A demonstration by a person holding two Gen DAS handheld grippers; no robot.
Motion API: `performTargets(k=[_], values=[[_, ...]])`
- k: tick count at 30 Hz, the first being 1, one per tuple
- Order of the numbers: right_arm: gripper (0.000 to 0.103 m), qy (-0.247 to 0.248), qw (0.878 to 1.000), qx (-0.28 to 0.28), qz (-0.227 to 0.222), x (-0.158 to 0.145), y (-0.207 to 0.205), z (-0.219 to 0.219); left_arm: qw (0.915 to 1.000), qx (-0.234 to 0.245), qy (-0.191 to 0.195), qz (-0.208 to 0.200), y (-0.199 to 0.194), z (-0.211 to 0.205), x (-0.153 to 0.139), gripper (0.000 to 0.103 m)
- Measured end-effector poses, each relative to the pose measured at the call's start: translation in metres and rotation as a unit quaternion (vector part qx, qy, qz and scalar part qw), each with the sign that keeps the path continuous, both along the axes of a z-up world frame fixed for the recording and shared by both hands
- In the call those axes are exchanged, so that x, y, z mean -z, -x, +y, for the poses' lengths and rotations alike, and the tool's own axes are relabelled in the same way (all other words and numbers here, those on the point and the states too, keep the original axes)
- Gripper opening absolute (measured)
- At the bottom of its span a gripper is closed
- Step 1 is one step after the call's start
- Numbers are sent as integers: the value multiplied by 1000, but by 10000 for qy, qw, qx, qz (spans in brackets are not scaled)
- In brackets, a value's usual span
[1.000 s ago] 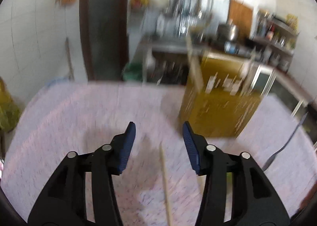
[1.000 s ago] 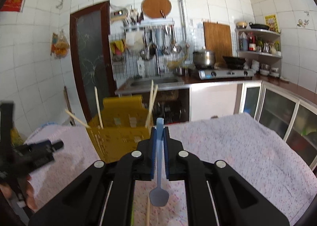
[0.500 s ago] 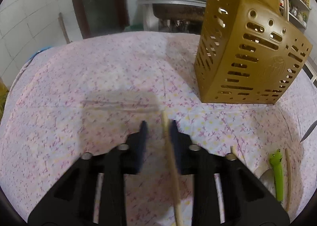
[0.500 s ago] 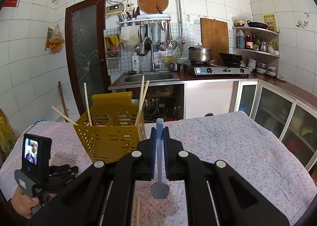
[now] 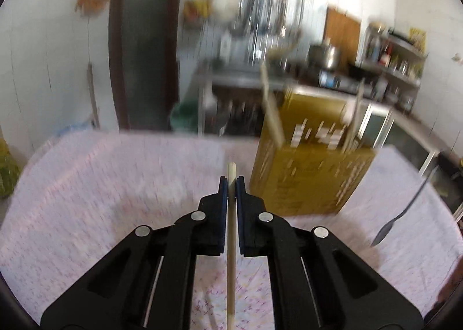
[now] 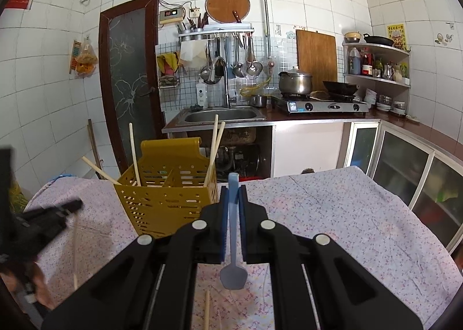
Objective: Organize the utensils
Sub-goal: 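Lift both held utensils over the yellow holder and open both grippers to drop them in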
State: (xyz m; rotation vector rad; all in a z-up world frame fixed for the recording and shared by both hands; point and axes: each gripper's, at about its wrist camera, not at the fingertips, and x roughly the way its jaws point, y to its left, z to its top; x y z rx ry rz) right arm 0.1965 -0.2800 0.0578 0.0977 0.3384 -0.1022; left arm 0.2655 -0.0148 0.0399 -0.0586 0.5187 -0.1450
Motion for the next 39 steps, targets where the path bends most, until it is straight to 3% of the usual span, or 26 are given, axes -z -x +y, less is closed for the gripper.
performTargets(k=[5,15,20,23,29,34,39], values=[[7,-38,10000,-26,-35,-1,4,2,9976,76,-19,-687,36,-9,-28,5],[7,-42,9999,-64,-146,-9,9,3,9941,123,65,-1078,48,-9,-42,5],[7,-1,9986,-91,-527,-47,6,6,9879,212,217,-1519,47,-19,-87,5],[7,-55,9967,-115,-798,-76,-4,6,9801,178,338,-1947,41,-25,-121,5],[7,-241,9934,-237,-1096,-117,-46,10,9681,192,697,-2400,-1,-47,-167,5],[7,-305,9943,-307,-970,-105,-89,15,9731,168,620,-2212,-54,-66,-147,5],[7,-396,9977,-399,-375,-55,-132,18,9859,85,520,-1586,-101,-74,-90,5]])
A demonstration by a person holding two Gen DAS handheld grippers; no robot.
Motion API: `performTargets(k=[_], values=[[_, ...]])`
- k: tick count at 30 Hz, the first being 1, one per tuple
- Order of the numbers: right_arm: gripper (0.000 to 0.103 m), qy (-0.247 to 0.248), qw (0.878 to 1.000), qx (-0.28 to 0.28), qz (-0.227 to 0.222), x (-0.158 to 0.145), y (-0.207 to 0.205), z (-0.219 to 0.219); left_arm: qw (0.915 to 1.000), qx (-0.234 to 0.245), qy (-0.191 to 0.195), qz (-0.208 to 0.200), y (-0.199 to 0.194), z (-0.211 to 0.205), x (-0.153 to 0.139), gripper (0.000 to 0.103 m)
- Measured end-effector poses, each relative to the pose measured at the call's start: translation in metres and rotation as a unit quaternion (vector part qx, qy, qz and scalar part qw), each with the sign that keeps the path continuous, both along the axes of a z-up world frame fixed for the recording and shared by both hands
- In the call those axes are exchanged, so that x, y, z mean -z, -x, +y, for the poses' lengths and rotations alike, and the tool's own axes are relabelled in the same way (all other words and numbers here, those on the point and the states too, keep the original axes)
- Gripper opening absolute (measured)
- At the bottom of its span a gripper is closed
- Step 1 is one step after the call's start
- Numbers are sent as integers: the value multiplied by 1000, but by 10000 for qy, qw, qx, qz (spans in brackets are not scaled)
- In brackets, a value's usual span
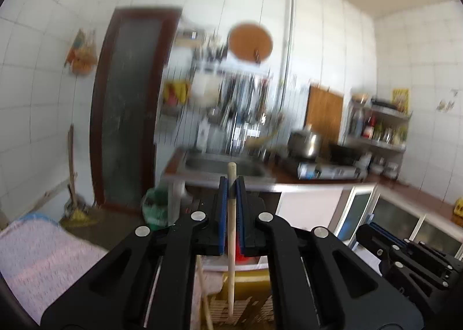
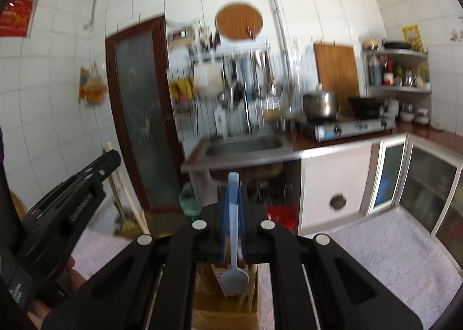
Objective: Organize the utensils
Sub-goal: 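Lift both held utensils over the yellow holder and open both grippers to drop them in, then withdraw both open grippers from the holder toward the table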
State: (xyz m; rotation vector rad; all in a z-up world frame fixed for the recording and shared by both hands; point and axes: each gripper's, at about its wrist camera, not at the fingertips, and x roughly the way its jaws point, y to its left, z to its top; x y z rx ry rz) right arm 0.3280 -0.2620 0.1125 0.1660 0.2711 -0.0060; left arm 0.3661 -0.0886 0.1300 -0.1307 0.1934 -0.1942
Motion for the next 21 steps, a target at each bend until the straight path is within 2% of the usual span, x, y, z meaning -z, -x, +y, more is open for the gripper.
performTargets(k=[3,4,5,6,7,10,12,14,19,21], values=[[9,98,9996,8,275,22,-9,1,9995,-17,-153,277,-6,2,19,5],[11,141,9994,29,318,23,-9,1,9993,-27,-188,316,-4,5,21,11],[31,198,9991,58,379,24,-8,0,9991,-60,-220,369,0,9,20,18],[59,209,9990,74,390,24,-4,-1,9989,-78,-203,416,6,15,15,43],[66,200,9991,105,353,22,3,-4,9989,-106,-163,422,11,21,11,65],[68,264,9988,270,319,9,26,-13,9991,-270,-53,324,38,40,-7,92],[80,247,9985,357,340,4,42,-21,9985,-322,-157,424,53,48,-16,98],[84,244,9982,408,368,7,60,-26,9978,-396,-258,469,71,56,-20,98],[86,364,9945,456,870,49,92,-28,9932,-637,-302,931,101,71,5,98],[86,389,9923,422,1101,73,103,-25,9898,-712,-375,1179,110,73,28,98]])
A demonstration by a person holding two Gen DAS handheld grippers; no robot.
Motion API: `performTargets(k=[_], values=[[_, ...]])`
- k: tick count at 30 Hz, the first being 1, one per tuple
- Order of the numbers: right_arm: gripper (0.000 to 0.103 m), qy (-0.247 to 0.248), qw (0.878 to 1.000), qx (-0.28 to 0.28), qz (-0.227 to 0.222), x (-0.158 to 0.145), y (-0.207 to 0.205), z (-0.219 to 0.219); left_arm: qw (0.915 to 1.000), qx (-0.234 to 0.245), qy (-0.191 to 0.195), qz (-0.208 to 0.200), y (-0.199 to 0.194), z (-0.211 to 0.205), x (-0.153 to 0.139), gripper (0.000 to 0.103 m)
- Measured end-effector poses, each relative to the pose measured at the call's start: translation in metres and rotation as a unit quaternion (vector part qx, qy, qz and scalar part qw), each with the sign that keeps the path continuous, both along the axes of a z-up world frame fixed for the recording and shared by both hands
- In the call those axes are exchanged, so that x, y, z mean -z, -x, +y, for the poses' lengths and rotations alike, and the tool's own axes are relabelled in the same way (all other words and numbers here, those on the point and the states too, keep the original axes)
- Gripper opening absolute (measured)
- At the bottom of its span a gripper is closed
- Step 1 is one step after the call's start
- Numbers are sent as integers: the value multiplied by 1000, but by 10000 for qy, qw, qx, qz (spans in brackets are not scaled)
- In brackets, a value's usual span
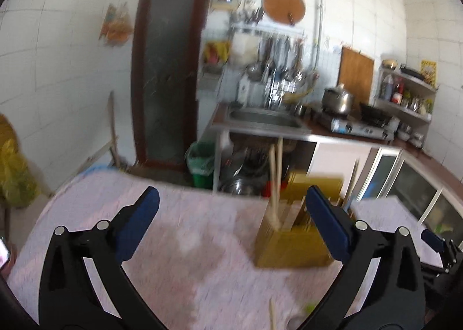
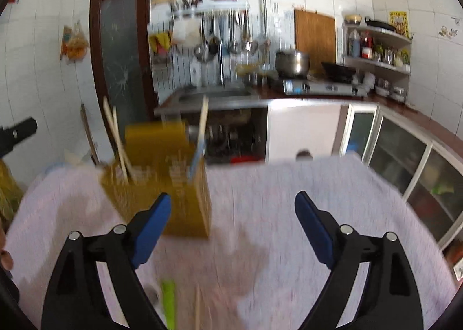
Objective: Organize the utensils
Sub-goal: 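Withdraw both open grippers from the holder toward the table, then grasp a wooden chopstick with the right gripper while the left gripper grasps another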
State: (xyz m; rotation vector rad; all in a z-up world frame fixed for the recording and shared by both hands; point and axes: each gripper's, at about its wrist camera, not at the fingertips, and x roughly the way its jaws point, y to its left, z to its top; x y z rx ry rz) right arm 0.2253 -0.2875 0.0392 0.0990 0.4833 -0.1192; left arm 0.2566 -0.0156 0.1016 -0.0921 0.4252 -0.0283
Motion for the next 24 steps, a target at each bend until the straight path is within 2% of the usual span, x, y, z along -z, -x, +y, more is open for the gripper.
performTargets(k=[5,9,12,15,19,22,23,24], values=[[86,70,9983,-47,576,56,10,12,9962,300,-137,800,1,-9,62,98],[85,250,9958,-119,876,81,9,19,9902,227,-499,1282,-8,-21,112,98],[85,254,9946,-199,983,87,9,20,9856,175,-697,1530,-16,-25,137,98],[85,173,9923,-222,1205,94,6,20,9839,240,-794,1580,-18,-28,147,98],[85,433,9887,-194,1421,102,4,28,9810,428,-759,1732,-21,-33,156,98],[84,426,9870,-256,1530,106,6,33,9764,538,-857,1906,-24,-40,162,98],[80,440,9866,-262,1551,107,7,34,9758,535,-868,1934,-23,-41,163,98],[68,463,9854,-296,1609,109,7,37,9754,534,-860,1960,-24,-41,164,98]])
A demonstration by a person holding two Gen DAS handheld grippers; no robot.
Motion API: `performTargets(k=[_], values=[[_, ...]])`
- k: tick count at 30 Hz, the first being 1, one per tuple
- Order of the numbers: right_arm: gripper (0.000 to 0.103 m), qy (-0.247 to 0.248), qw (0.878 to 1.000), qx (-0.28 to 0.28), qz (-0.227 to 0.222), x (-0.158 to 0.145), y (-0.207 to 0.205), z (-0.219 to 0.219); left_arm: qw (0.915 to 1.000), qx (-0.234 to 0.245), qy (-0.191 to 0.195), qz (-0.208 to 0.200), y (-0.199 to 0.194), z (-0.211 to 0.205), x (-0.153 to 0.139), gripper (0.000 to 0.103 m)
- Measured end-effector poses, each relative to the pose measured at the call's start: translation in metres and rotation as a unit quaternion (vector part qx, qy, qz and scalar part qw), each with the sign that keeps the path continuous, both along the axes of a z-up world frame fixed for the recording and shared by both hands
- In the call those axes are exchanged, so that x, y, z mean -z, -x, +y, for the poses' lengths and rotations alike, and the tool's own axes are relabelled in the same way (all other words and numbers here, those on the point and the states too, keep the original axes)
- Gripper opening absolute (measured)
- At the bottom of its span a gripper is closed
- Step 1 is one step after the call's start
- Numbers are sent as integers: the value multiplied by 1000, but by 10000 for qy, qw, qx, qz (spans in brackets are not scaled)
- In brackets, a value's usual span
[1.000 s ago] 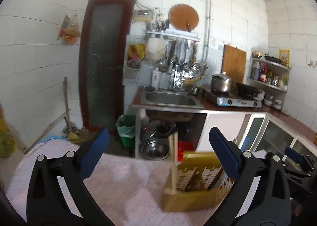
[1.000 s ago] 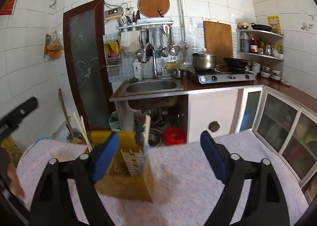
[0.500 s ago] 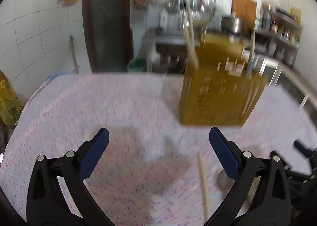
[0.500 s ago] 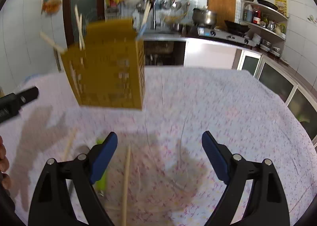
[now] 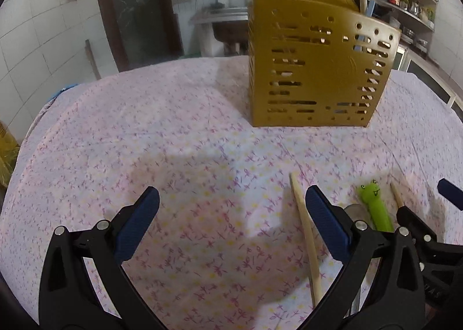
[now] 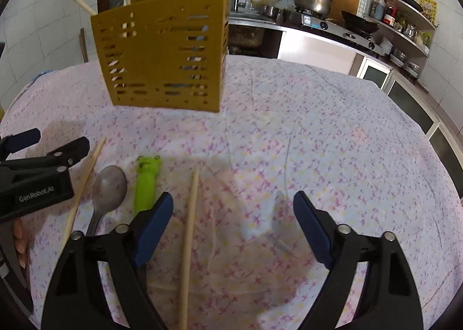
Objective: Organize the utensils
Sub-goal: 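Grasp a wooden chopstick with the right gripper while the left gripper grasps another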
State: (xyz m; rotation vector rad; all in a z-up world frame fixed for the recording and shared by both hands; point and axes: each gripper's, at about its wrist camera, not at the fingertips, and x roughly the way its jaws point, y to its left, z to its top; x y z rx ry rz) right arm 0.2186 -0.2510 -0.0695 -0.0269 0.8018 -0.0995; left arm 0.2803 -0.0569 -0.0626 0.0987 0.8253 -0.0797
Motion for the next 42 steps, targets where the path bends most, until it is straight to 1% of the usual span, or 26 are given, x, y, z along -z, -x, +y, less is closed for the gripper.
performTargets(k=[1,2,3,5,7,8,9,11,14,17,19,22,23,25,26,28,32,33,36,40,42], values=[[63,-21,10000,-34,61,2,0,1,10000,-13,14,33,0,0,2,98],[55,-89,9999,-80,113,3,-1,2,10000,-19,24,59,-1,-1,3,98],[52,-243,9995,-125,137,4,-1,0,9999,-10,32,101,-1,-1,5,98],[48,-380,9991,-150,141,3,0,-1,9998,37,-10,172,0,-5,8,97],[42,-397,9990,-168,132,2,0,-1,9997,59,-33,234,0,-8,11,97],[36,-409,9989,-183,128,3,0,-2,9995,63,-7,297,-3,-10,14,97],[33,-419,9988,-206,123,2,0,-1,9993,57,37,358,-5,-9,15,96],[30,-379,9990,-223,118,3,-1,3,9987,-7,147,497,-7,-8,17,93],[24,-336,9990,-263,121,2,-4,6,9986,-68,176,501,-7,-8,18,92],[20,-321,9990,-268,134,2,-8,6,9986,-31,196,480,-6,-14,18,81],[19,-344,9990,-236,142,1,-11,4,9986,22,237,466,-5,-20,16,68],[19,-456,9986,-226,139,1,-10,0,9990,119,151,409,3,-31,16,58],[19,-462,9986,-220,137,1,-9,0,9990,139,132,402,5,-33,15,56],[19,-449,9987,-195,142,1,-11,1,9988,199,140,418,6,-37,14,44],[19,-437,9988,-180,144,1,-12,2,9987,227,159,438,7,-39,13,41],[18,-429,9988,-164,154,1,-16,1,9984,303,146,465,4,-43,12,29],[9,-451,9988,-136,147,1,-18,1,9983,388,82,422,9,-53,9,15],[7,-442,9988,-137,138,1,-17,1,9983,386,90,419,10,-54,8,8],[7,-427,9989,-137,123,0,-16,0,9983,367,163,423,11,-53,7,7],[7,-450,9989,-128,84,-1,-16,-1,9985,365,149,377,15,-56,7,6],[7,-468,9988,-122,57,-2,-15,-2,9985,375,175,369,13,-44,9,5]])
